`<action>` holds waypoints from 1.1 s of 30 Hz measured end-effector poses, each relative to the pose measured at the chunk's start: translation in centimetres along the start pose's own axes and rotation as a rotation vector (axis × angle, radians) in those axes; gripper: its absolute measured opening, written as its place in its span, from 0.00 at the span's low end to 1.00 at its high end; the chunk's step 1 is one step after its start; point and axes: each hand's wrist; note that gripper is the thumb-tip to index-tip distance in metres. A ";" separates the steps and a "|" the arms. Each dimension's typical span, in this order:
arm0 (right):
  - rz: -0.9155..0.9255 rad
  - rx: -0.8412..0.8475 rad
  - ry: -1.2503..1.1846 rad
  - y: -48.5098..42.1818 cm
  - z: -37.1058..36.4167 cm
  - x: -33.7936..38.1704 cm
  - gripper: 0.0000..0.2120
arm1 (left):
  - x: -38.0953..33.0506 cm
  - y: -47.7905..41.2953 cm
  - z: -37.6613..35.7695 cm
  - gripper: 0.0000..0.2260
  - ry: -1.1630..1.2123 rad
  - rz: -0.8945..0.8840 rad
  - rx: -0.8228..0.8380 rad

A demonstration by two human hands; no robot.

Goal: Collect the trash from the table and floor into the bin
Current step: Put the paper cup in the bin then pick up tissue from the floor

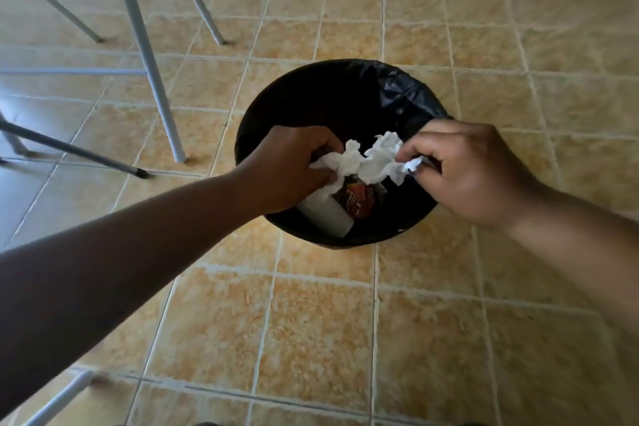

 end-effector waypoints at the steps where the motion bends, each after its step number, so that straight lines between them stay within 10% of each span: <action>1: 0.009 0.014 -0.003 0.2 -0.2 -0.1 0.11 | 0.0 -0.1 -0.3 0.13 -0.040 0.024 0.063; 18: 0.012 0.051 -0.021 0.5 -0.2 -0.3 0.14 | 0.0 1.1 0.0 0.16 0.025 0.120 0.013; 24: -0.204 -0.214 -0.082 0.2 0.7 -2.4 0.13 | 2.5 1.5 1.3 0.18 -0.120 0.061 -0.227; 33: -0.603 0.023 -0.279 -0.3 -0.6 -2.0 0.31 | 6.4 0.2 1.5 0.30 -0.103 0.385 -0.137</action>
Point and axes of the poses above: each hand's wrist, its own y-axis away from the middle knuckle, its own z-axis out of the back of the hand, x = y × z, and after that the axes turned 4 degrees about -z, right-handed
